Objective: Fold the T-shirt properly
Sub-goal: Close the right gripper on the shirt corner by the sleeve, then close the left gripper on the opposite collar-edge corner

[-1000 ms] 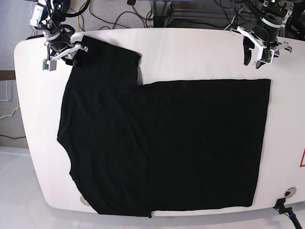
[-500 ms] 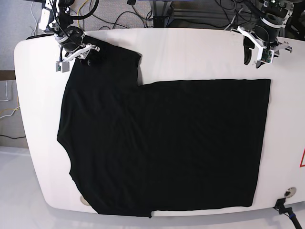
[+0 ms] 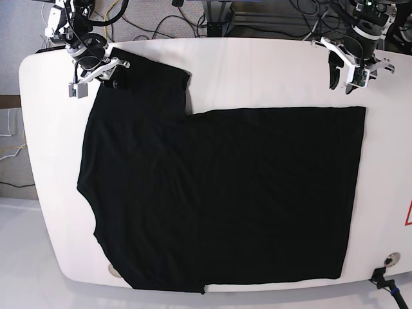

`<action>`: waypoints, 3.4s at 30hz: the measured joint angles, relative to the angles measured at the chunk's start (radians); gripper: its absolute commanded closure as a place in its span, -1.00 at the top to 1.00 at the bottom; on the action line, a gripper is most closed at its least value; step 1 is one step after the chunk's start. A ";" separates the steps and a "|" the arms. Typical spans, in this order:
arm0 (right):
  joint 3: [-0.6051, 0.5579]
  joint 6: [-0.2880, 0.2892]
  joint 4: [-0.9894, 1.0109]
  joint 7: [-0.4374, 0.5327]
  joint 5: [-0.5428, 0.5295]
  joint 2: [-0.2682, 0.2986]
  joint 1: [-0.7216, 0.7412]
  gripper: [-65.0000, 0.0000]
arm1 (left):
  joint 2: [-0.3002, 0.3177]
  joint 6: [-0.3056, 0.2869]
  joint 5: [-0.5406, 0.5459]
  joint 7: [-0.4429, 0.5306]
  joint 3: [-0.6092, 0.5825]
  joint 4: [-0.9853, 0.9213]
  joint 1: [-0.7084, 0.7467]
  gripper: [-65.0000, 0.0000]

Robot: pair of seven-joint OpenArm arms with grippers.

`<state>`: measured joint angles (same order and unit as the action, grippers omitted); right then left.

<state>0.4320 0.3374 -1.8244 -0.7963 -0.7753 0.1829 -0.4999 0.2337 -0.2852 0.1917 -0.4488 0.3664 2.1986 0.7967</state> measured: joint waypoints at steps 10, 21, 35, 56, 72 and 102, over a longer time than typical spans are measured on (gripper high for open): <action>-0.028 -0.027 0.050 0.007 -0.007 0.092 -0.002 -0.35 | 0.003 0.001 -0.007 -0.003 -0.009 -0.018 -0.062 -0.37; -0.027 -0.027 0.100 -0.015 -0.014 0.108 0.056 -0.33 | -0.005 -0.004 -0.008 -0.020 -0.008 -0.022 -0.070 -0.39; 0.009 -0.026 0.192 -0.005 -0.025 0.119 0.114 -0.80 | -0.006 -0.004 -0.011 -0.027 -0.009 -0.023 -0.065 -0.38; 0.005 -0.020 0.170 -0.035 -0.024 0.099 0.102 -0.99 | -0.037 -0.019 -0.004 -0.053 -0.005 -0.170 -0.088 -0.36; 0.057 -0.026 0.095 -0.047 -0.014 0.094 0.087 -0.95 | -0.041 -0.153 0.001 -0.047 0.071 -0.167 -0.147 -0.36; 0.157 0.027 0.155 -0.017 -0.243 0.034 -0.095 0.08 | -0.122 -0.318 -0.011 -0.059 0.223 -0.168 -0.232 0.51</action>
<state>0.5892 0.3641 -1.6695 -0.8131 -1.0180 0.2169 -0.5949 0.1120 -0.6033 0.1810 -0.5079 0.5892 2.0308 0.5648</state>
